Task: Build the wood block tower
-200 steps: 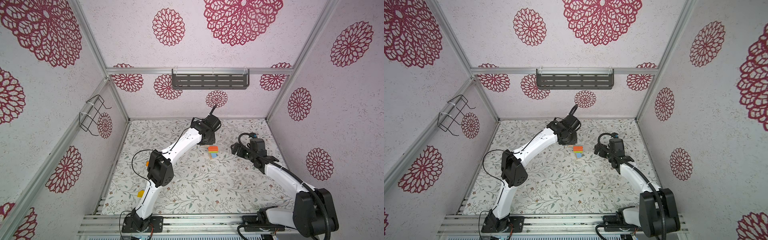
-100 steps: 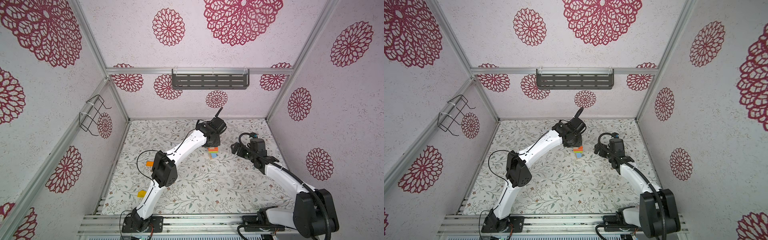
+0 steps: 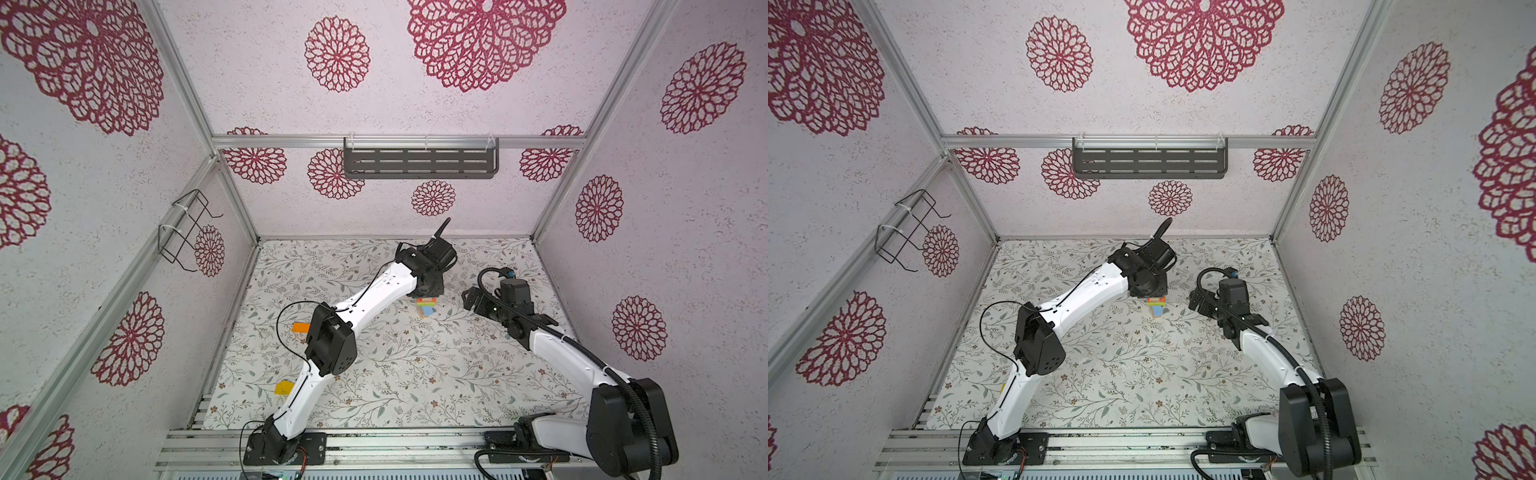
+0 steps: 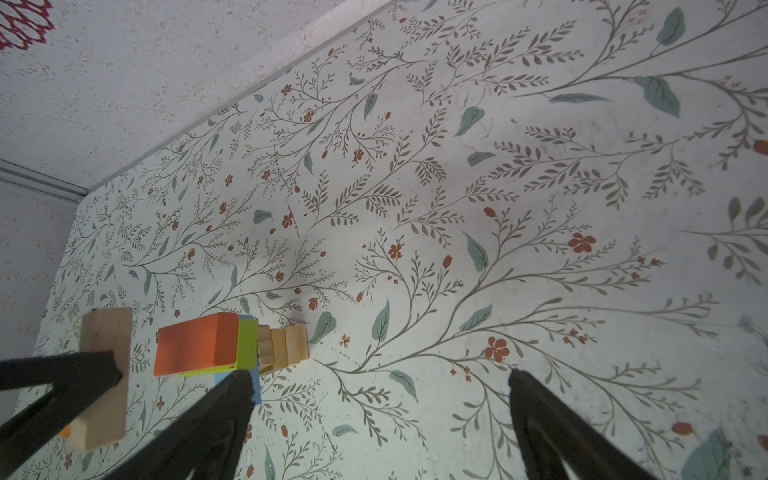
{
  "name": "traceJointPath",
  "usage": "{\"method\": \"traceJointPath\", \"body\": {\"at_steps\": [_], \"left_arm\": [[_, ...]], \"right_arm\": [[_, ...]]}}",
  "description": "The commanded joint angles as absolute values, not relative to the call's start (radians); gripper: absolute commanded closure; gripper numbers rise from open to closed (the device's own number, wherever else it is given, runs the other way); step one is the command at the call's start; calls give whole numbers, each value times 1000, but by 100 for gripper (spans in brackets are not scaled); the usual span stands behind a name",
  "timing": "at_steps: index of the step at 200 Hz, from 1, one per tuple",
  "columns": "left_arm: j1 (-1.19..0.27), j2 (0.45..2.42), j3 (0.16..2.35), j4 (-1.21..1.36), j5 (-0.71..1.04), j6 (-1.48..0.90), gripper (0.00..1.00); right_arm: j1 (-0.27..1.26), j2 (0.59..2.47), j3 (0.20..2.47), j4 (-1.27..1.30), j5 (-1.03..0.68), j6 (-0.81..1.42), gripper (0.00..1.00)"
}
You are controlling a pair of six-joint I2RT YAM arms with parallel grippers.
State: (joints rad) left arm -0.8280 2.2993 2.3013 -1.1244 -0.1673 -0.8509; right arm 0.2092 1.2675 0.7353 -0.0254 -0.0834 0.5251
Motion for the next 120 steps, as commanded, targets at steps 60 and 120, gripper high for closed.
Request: {"method": "traceJointPath", "body": {"at_steps": [60, 120], "left_arm": [[-829, 2327, 2288, -1117, -178, -868, 68], [-823, 2341, 2290, -1109, -165, -868, 68]], "right_arm": [[202, 1232, 741, -6, -80, 539, 1], [202, 1235, 738, 0, -85, 540, 1]]}}
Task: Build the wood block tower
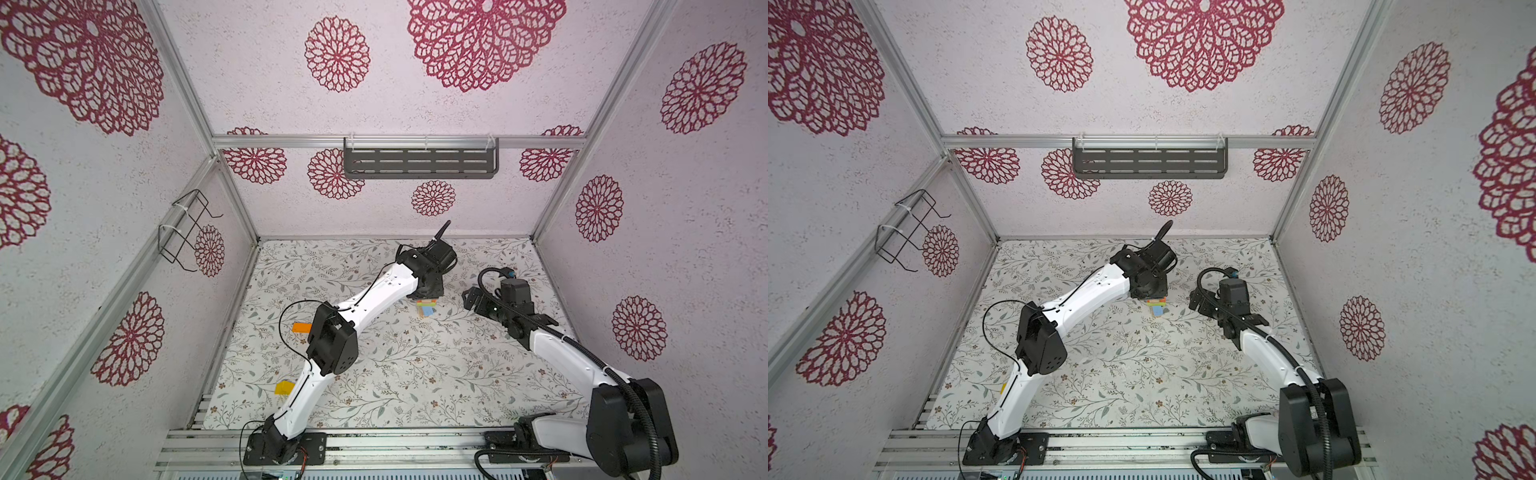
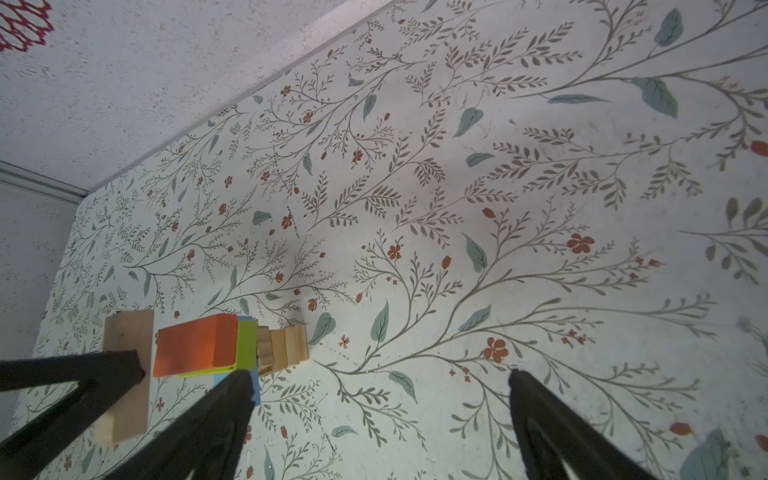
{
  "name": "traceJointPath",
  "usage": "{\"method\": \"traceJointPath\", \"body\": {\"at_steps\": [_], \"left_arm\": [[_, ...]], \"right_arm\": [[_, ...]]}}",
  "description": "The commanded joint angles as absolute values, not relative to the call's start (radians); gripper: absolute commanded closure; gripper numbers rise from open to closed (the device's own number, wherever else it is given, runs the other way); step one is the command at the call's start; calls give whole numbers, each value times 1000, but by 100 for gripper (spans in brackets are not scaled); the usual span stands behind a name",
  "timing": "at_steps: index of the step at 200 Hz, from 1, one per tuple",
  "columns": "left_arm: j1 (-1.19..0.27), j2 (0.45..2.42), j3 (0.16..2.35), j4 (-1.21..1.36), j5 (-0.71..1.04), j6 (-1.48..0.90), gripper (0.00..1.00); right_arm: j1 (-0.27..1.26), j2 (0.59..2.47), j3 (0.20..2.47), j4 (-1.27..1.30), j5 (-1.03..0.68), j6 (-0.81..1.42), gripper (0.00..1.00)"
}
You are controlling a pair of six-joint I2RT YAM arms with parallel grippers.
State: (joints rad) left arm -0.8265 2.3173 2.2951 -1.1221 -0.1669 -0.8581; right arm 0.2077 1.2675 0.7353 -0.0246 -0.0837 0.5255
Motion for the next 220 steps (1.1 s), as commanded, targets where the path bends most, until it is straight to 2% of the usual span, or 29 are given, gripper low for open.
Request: {"method": "traceJointPath", "body": {"at_steps": [1, 220], "left_arm": [[-822, 2342, 2290, -1109, -165, -868, 68], [-805, 2352, 2317, -1112, -156, -869, 68]], "right_arm": [[202, 1235, 738, 0, -85, 539, 1], [201, 1248, 738, 9, -99, 542, 1]]}}
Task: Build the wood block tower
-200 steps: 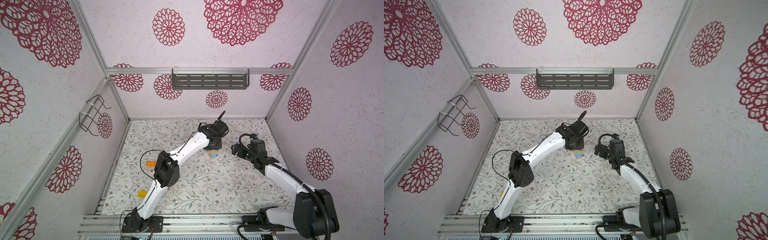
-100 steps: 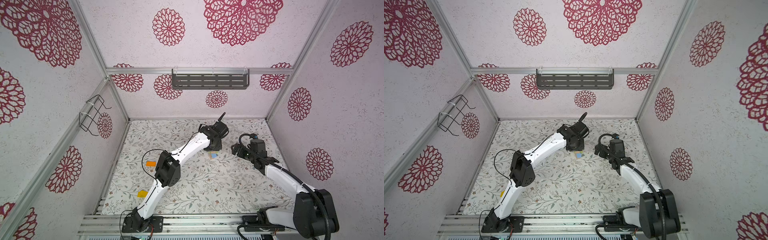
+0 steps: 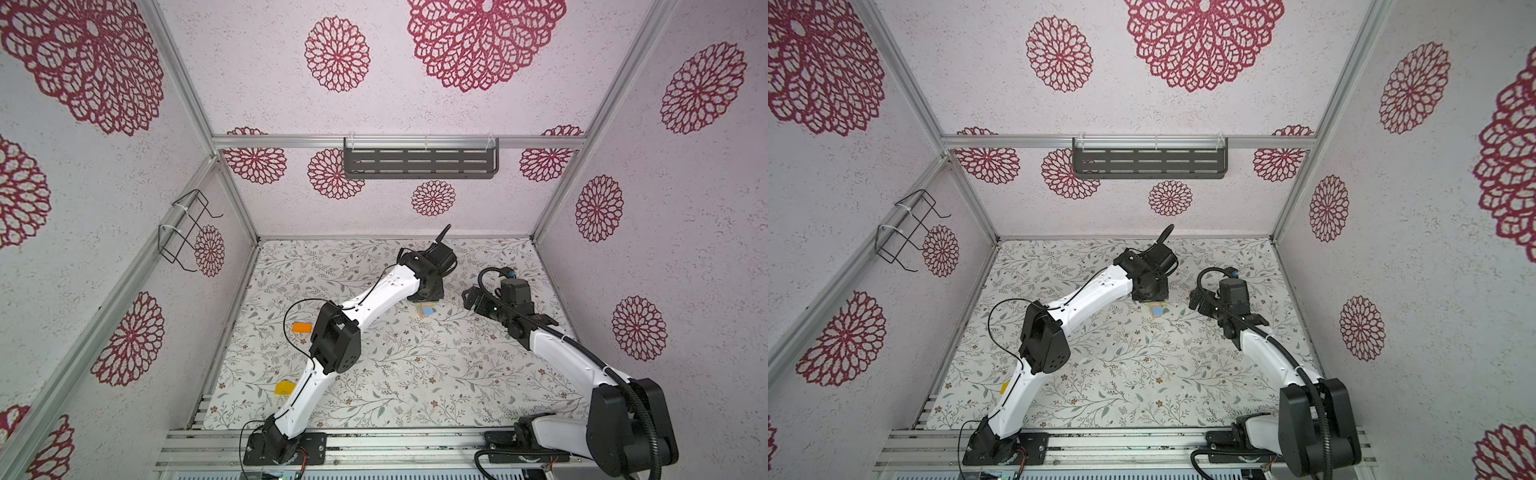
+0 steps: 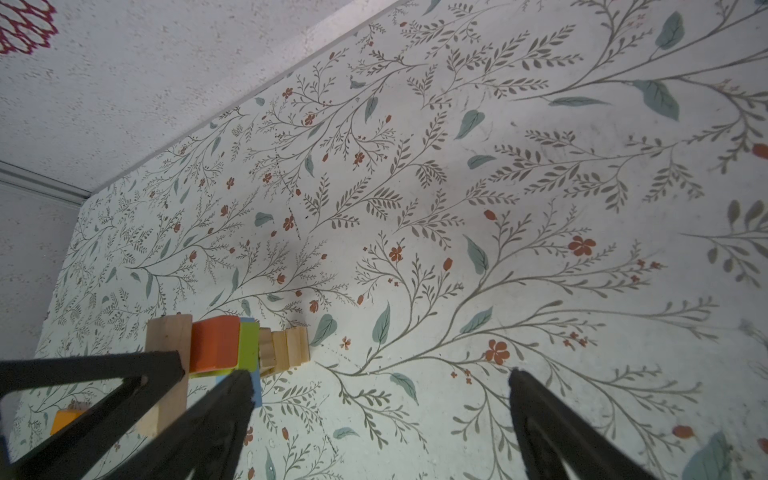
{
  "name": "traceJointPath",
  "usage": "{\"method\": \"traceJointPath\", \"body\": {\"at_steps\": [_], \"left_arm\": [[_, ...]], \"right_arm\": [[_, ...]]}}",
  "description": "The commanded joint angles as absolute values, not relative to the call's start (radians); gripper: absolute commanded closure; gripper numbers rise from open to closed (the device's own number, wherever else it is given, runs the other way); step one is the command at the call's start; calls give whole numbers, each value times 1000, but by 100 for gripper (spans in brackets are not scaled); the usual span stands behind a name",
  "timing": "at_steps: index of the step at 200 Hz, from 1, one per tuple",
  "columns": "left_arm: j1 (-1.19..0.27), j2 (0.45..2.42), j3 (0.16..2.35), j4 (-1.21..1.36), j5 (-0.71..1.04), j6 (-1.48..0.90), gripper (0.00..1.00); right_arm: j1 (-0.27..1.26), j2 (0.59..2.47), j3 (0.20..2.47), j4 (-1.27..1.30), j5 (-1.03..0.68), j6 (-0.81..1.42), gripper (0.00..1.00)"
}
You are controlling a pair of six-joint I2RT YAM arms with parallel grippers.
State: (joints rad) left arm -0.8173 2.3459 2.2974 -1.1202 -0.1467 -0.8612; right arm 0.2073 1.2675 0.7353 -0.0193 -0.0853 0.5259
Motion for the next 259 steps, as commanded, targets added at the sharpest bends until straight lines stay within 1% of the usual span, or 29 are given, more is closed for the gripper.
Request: {"method": "traceJointPath", "body": {"at_steps": [1, 72, 158, 179, 210, 238, 248, 259], "left_arm": [[-805, 2352, 2318, -1112, -156, -868, 68], [-804, 2354, 2319, -1103, -152, -871, 68], [-805, 2357, 2316, -1100, -149, -874, 62], [-805, 2355, 2317, -1100, -149, -874, 58], [-804, 2352, 2316, -1098, -153, -874, 56], [-805, 2346, 2319, -1099, -155, -876, 52], [-805, 2340, 2318, -1097, -156, -876, 49], [-805, 2335, 2318, -1095, -165, -871, 41]], "right_arm": [[201, 1247, 739, 9, -99, 542, 1], [201, 1253, 738, 12, -101, 542, 1], [201, 1255, 738, 12, -102, 543, 1], [201, 1255, 738, 13, -102, 543, 1], [201, 1255, 738, 13, -103, 541, 1], [201, 1253, 739, 12, -104, 541, 1], [202, 1252, 738, 12, -105, 539, 1], [201, 1248, 739, 14, -117, 532, 1]]}}
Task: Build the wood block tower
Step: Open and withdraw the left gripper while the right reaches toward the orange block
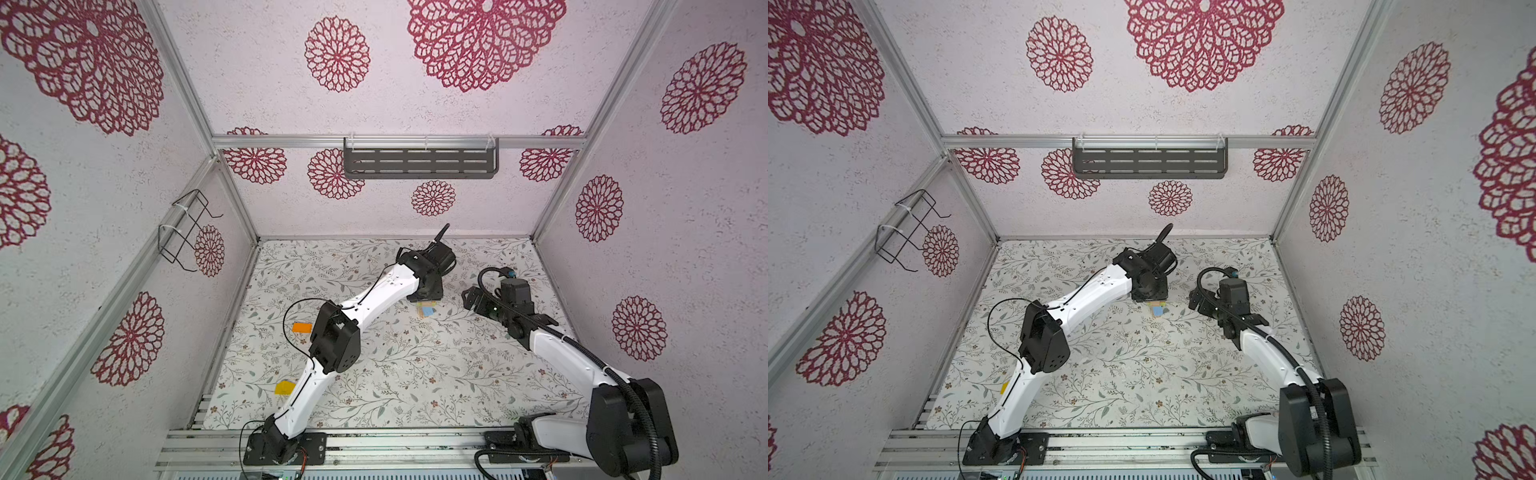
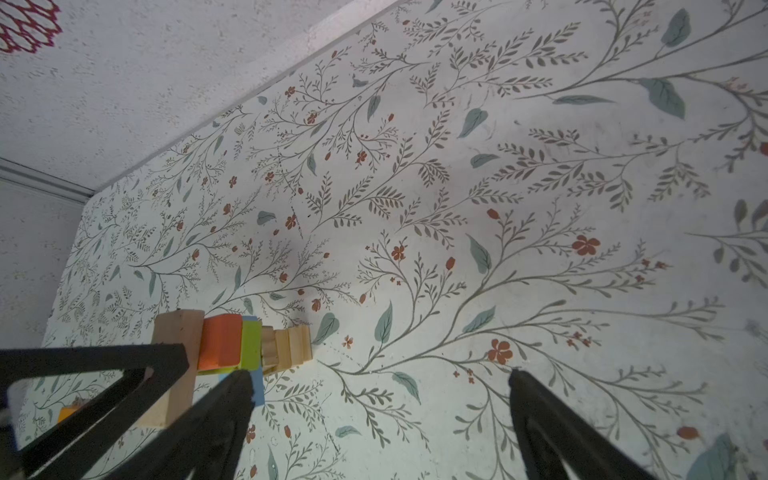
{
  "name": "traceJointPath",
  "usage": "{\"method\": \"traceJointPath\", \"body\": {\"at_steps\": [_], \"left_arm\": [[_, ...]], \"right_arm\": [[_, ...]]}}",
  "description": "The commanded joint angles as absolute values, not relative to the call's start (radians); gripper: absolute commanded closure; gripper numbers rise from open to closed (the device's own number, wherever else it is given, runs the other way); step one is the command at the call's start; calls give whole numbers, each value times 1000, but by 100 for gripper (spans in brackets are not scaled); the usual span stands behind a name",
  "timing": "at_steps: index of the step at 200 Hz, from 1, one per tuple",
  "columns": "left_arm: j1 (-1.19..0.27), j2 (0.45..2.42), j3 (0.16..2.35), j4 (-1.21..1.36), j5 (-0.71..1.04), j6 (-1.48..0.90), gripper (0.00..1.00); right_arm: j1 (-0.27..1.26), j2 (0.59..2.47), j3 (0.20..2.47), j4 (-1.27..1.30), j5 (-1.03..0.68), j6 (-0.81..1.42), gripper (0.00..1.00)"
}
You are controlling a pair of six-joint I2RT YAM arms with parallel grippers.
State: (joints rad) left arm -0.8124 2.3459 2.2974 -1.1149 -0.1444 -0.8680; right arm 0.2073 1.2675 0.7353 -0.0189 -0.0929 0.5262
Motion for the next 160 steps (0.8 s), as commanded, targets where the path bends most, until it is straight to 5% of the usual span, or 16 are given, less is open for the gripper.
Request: {"method": "traceJointPath", "body": {"at_steps": [1, 72, 160], "left_arm": [[-805, 2335, 2318, -1095, -167, -870, 40], [-792, 2162, 2239, -1109, -272, -835, 0], [-618, 1576, 1516, -898, -289, -875, 3]], "right_arm": [[201, 1247, 739, 14, -120, 531, 1], [201, 1174, 790, -120, -100, 486, 1], [331, 1215, 1040, -376, -107, 332, 7]]}}
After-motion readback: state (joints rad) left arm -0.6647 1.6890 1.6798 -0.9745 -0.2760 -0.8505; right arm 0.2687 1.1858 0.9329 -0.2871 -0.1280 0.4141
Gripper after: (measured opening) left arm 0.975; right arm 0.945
